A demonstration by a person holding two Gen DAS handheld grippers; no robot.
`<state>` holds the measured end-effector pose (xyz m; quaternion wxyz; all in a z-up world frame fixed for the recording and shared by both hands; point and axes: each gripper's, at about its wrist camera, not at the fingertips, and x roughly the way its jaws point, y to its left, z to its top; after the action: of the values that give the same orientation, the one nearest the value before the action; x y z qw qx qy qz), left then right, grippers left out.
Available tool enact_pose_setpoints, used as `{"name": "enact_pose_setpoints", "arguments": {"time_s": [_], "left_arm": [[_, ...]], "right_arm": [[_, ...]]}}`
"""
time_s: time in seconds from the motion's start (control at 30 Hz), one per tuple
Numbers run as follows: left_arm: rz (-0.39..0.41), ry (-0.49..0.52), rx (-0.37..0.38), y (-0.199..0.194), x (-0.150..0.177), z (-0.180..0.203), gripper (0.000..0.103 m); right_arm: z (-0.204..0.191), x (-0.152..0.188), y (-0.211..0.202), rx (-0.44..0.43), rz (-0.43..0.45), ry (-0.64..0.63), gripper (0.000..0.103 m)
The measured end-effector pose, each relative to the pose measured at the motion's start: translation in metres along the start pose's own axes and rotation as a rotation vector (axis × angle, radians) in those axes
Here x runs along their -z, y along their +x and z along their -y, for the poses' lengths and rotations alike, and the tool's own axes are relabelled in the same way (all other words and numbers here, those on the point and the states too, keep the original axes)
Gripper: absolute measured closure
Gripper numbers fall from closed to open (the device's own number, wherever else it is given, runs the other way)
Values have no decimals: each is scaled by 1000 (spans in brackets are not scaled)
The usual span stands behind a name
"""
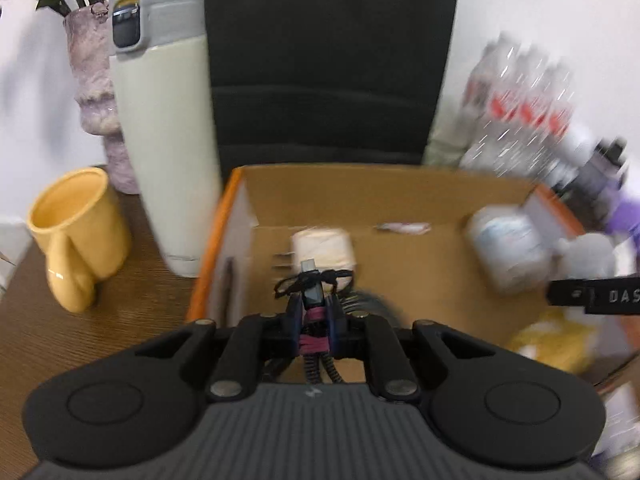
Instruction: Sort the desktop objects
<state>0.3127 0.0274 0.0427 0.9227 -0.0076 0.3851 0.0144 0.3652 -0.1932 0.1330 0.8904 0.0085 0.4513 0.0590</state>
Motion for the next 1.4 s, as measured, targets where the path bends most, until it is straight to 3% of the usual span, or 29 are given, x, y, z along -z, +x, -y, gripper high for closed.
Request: {"name": "enact_pose_setpoints", "arguments": {"time_s": [0.1,0.17,0.27,0.4,0.5,0.53,0.6,0.83,0.9,1.07,1.27,1.4], "left_arm": [[-32,97,-95,11,6,0,94],[-26,177,-155,13,10,3,94],[-62,210,-148,11,8,4,94],[-91,221,-143,6,4,4,92],[-105,172,-71,-9,-3,-2,85],[-116,156,-39,-15,-6,-4,82],[-114,147,-19,-25,-11,-4,69],[-169,90,5,-51,-24,3,40],[-181,60,25,-62,-26,2,20],[-210,-11,24,-85,-24,-5,8],[-162,-50,-6,-122,-8,-8,2],[-81,-67,-17,-149,10,-5,0]], "right_arm": [[-10,1,20,104,-54,-80,57],[-17,1,32,158,-139,-158,58],[-33,5,44,236,-219,-282,58],[-31,-8,52,250,-344,-244,55],[-27,-20,41,209,-385,-173,43],[-26,-24,35,191,-385,-163,34],[-24,-29,24,151,-387,-150,24],[-22,-37,-16,88,-348,-136,17],[-23,-36,-29,45,-339,-131,16],[-32,-24,-66,-27,-272,-143,9],[-41,6,-110,-79,-75,-153,9],[-42,36,-138,-136,62,-132,8]]}}
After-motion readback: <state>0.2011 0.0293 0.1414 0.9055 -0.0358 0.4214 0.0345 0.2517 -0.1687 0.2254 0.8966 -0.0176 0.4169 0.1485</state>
